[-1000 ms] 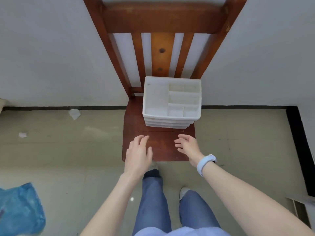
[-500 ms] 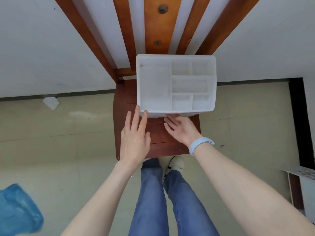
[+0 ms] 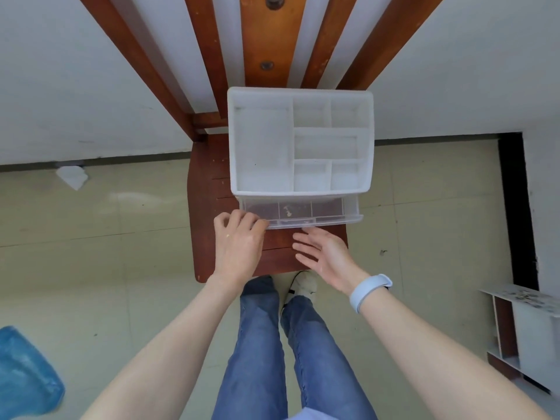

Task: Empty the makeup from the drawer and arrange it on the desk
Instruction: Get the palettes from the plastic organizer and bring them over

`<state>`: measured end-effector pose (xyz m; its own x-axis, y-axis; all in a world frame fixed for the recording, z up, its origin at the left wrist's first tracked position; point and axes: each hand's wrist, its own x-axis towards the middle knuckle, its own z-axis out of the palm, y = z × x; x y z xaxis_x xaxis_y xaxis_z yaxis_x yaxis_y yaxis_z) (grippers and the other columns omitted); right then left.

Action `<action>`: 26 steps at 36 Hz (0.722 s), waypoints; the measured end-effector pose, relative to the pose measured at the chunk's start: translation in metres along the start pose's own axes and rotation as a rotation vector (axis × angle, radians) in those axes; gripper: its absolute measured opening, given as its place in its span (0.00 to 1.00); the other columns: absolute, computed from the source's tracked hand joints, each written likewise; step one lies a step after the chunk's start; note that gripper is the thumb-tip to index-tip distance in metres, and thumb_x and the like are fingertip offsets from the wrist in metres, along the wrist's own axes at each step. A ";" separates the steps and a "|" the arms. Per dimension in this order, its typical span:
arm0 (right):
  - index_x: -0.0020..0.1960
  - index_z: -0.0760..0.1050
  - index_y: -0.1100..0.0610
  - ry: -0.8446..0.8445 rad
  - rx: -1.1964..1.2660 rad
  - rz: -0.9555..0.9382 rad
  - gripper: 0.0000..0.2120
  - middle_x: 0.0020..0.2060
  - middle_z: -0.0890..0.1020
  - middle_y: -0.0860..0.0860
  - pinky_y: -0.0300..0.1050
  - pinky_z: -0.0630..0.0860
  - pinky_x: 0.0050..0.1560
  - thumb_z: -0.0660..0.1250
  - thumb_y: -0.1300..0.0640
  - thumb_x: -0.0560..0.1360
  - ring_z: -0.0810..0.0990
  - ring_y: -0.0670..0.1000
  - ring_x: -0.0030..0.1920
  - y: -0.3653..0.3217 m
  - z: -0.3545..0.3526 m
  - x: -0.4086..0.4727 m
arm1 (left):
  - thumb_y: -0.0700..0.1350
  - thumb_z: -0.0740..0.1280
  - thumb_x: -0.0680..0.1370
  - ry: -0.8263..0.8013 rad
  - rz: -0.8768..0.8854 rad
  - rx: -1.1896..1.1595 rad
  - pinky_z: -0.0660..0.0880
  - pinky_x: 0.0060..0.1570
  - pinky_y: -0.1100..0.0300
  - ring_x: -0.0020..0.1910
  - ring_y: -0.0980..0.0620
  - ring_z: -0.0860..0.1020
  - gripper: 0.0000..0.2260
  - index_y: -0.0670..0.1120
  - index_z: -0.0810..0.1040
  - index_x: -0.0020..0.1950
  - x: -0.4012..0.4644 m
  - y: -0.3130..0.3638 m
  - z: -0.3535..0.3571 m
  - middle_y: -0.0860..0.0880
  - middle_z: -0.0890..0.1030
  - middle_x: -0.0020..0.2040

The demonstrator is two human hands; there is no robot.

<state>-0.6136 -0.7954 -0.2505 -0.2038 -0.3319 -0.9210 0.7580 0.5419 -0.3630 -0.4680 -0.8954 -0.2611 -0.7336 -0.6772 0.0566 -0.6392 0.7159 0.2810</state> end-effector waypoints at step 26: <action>0.47 0.81 0.59 0.227 -1.596 -0.968 0.08 0.39 0.80 0.53 0.50 0.73 0.42 0.73 0.66 0.68 0.78 0.57 0.40 0.025 -0.045 -0.023 | 0.31 0.76 0.62 -0.195 0.107 -0.009 0.63 0.43 0.54 0.32 0.47 0.74 0.12 0.45 0.82 0.39 -0.051 0.007 0.002 0.49 0.77 0.33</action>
<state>-0.6183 -0.7393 -0.2450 -0.3204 -0.9003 -0.2947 -0.8404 0.4137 -0.3502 -0.4361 -0.8553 -0.2640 -0.8287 -0.5508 -0.0998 -0.5536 0.7800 0.2919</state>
